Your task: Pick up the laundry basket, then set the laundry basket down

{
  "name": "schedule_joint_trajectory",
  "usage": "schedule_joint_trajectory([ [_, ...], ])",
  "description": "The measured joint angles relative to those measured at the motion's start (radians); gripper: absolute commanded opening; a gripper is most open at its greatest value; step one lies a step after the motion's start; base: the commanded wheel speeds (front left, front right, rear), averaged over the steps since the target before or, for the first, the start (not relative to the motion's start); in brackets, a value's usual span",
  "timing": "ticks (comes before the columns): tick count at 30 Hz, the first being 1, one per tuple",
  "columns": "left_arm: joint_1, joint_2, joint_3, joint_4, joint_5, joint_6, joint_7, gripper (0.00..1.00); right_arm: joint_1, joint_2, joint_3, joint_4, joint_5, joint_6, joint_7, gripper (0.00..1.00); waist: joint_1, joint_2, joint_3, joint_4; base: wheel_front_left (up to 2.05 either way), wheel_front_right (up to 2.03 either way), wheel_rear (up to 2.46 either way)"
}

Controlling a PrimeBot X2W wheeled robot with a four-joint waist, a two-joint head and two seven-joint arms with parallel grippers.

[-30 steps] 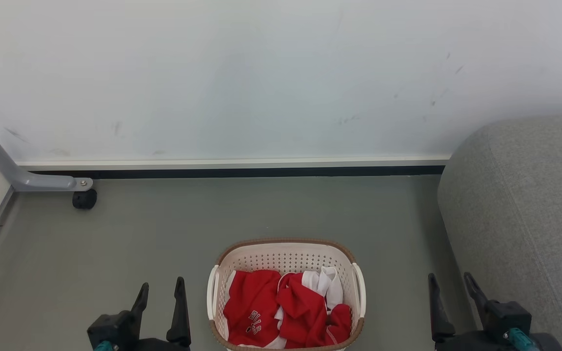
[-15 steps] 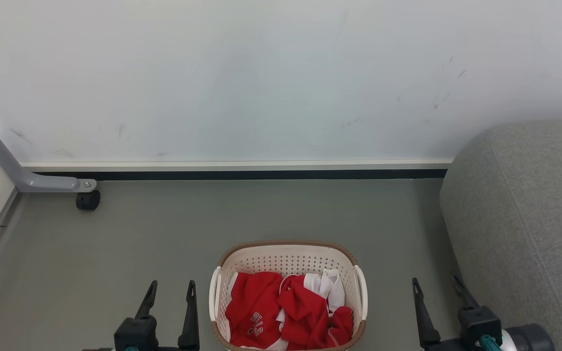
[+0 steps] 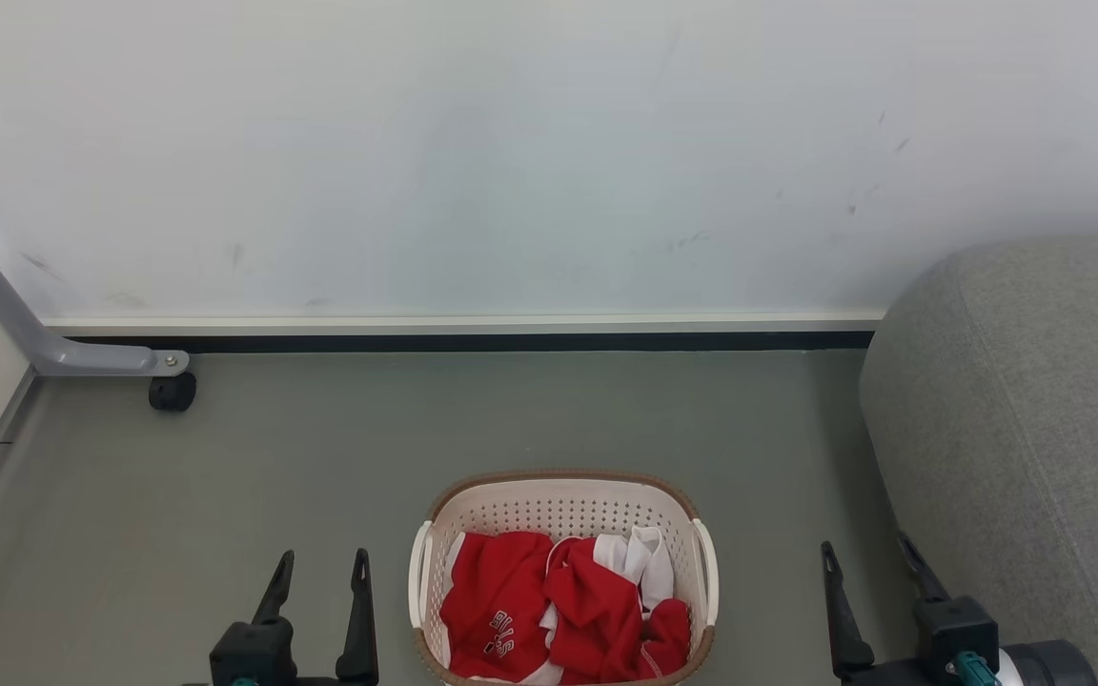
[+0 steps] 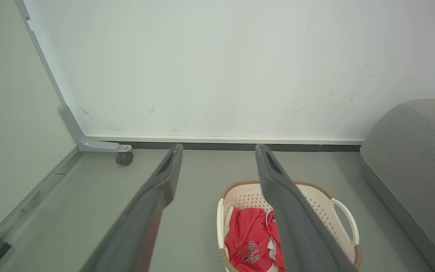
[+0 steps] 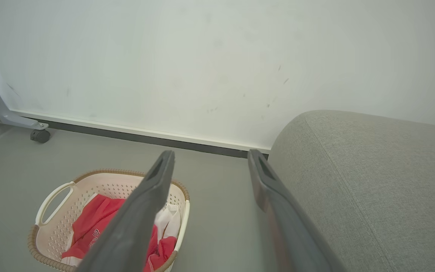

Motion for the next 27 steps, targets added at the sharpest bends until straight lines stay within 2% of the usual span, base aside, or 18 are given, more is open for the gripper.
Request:
schedule_joint_trajectory([
  [8, 0.001, -0.001, 0.006, -0.003, -0.006, 0.0, 0.0, 1.0, 0.008, 0.003, -0.017, -0.016, 0.018, 0.0, 0.004, 1.0, 0.0, 0.0, 0.007, -0.005, 0.0, 0.0, 0.0],
  [14, 0.001, -0.001, 0.008, -0.005, -0.007, 0.0, 0.0, 1.0, 0.013, 0.014, -0.051, -0.029, 0.107, 0.001, 0.004, 1.0, 0.0, 0.0, 0.012, -0.005, 0.0, 0.0, 0.0],
  [27, 0.001, -0.001, 0.011, -0.011, -0.007, 0.0, 0.0, 1.0, 0.015, 0.017, -0.051, -0.044, 0.122, 0.005, 0.004, 1.0, 0.0, 0.0, 0.028, -0.002, 0.0, 0.0, 0.0],
])
